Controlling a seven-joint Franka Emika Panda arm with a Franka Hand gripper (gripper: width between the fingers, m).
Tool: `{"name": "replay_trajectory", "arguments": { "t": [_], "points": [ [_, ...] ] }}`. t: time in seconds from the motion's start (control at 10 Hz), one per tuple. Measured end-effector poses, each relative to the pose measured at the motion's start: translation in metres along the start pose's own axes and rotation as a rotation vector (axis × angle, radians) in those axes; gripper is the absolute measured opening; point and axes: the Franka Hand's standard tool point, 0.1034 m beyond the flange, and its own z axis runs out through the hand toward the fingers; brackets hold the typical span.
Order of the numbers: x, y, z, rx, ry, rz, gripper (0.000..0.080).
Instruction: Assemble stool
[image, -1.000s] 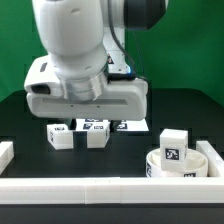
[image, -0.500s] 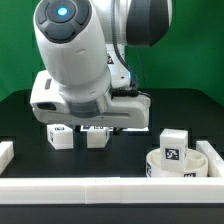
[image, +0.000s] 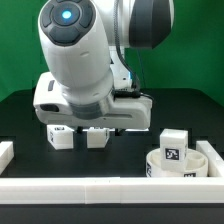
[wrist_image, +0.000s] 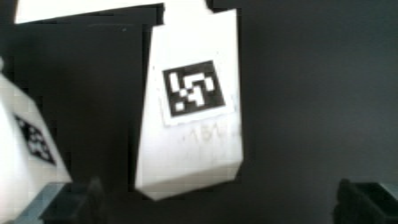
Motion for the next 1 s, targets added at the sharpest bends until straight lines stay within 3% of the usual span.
{"name": "replay_trajectory", "arguments": {
  "t": [0.3, 0.8, 1.0],
  "points": [
    [0.003, 0.001, 0.014, -0.004, 0.026, -0.024, 0.0649],
    [0.002, 0.001, 0.02, -0.006, -0.001, -0.073, 0.0649],
    [-0.001, 0.002, 0.024, -0.005, -0.097, -0.071, 0.0649]
  ]
}}
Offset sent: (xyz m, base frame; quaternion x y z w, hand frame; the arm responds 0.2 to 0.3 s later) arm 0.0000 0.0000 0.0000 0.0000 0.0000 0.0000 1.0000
